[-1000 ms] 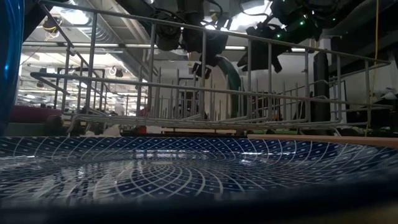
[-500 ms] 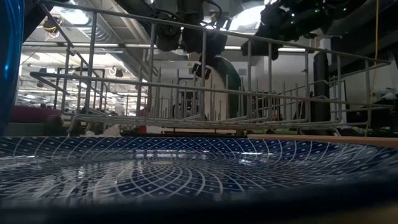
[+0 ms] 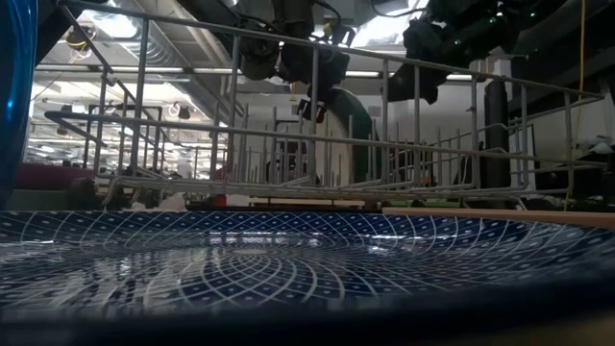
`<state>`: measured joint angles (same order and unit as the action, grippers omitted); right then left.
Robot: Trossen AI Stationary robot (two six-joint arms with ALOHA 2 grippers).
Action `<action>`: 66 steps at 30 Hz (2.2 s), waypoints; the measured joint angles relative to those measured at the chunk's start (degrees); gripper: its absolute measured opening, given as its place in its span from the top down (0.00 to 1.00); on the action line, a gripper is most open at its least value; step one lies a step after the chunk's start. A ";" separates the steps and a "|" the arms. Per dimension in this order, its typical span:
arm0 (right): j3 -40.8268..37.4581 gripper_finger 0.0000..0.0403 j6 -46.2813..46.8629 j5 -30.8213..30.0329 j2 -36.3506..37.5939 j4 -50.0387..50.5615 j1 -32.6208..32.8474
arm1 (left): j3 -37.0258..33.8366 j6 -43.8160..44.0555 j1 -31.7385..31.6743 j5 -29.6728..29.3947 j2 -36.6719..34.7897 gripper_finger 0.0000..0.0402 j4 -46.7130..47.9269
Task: Sort dishes
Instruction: Put the green plate into the dish rack
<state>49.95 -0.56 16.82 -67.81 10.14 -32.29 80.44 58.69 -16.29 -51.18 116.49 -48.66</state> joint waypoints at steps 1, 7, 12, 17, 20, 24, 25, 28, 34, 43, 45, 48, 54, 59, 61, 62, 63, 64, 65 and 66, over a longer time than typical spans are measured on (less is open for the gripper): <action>0.00 0.64 0.02 0.79 0.00 0.08 0.00 | 0.01 -0.15 0.00 0.00 0.00 0.67 0.02; 0.00 0.64 -0.30 3.75 -1.02 0.06 0.02 | 0.01 -0.14 0.00 0.00 0.00 0.67 0.02; 0.00 0.64 -1.33 3.32 -4.65 -1.58 0.00 | 0.01 -1.21 0.39 -0.02 0.00 0.67 0.06; -0.02 0.64 -1.40 1.56 -6.35 -3.98 0.02 | 0.02 -6.63 0.50 -0.01 0.00 0.67 0.15; -0.02 0.64 -1.48 0.54 -6.45 -4.54 0.00 | 0.02 -6.93 0.68 -0.02 0.00 0.67 0.25; -0.02 0.64 -1.54 0.21 -6.45 -5.11 -0.93 | 0.02 -8.25 1.26 -0.03 0.00 0.67 0.26; -0.02 0.64 -1.40 -0.18 -6.45 -5.45 -1.43 | 0.01 -8.31 1.42 -0.02 0.00 0.67 0.26; -0.02 0.64 -0.66 -2.28 -6.45 -6.49 -3.01 | 0.02 -8.19 1.99 -0.07 0.00 0.67 0.17; -0.02 0.64 3.04 0.61 -6.45 -7.05 -5.30 | 0.02 -8.16 1.64 -0.04 0.00 0.67 0.11; -0.02 0.64 2.93 12.90 -6.48 -7.09 -4.64 | 0.02 -4.44 0.02 -0.03 0.00 0.67 0.03; 0.02 0.64 2.89 10.75 -7.10 -7.17 -3.99 | 0.00 -3.18 0.00 -0.04 0.00 0.67 0.00; 0.02 0.64 2.71 9.67 -8.47 -7.12 -3.96 | 0.00 -5.70 0.00 -0.04 0.00 0.67 0.07; 0.02 0.64 3.14 5.30 -10.77 -7.29 -4.13 | 0.00 -9.63 0.20 -0.02 0.00 0.67 0.24; 0.02 0.64 3.17 3.18 -10.84 -8.46 -4.11 | 0.01 -9.64 0.73 -0.07 0.00 0.67 0.17; 0.02 0.64 3.21 2.97 -10.84 -9.45 -4.11 | 0.00 -9.63 1.06 -0.07 0.00 0.67 0.15; 0.02 0.64 3.23 2.87 -10.84 -9.71 -4.11 | 0.02 -9.65 1.25 -0.07 0.00 0.67 0.17; 0.02 0.64 3.23 2.88 -10.84 -9.82 -4.11 | 0.01 -9.65 1.43 -0.07 0.00 0.67 0.17; 0.02 0.64 3.22 2.95 -10.84 -9.80 -4.10 | 0.02 -9.65 1.69 -0.08 0.00 0.67 0.17; 0.02 0.64 3.23 3.16 -10.84 -9.73 -4.09 | 0.02 -9.65 1.95 -0.10 0.00 0.67 0.17; 0.02 0.64 3.23 3.21 -10.84 -9.55 -4.09 | 0.02 -9.65 2.23 -0.14 0.00 0.67 0.19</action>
<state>49.98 2.68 20.04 -78.65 0.59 -36.38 80.47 49.04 -14.07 -51.32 116.49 -48.47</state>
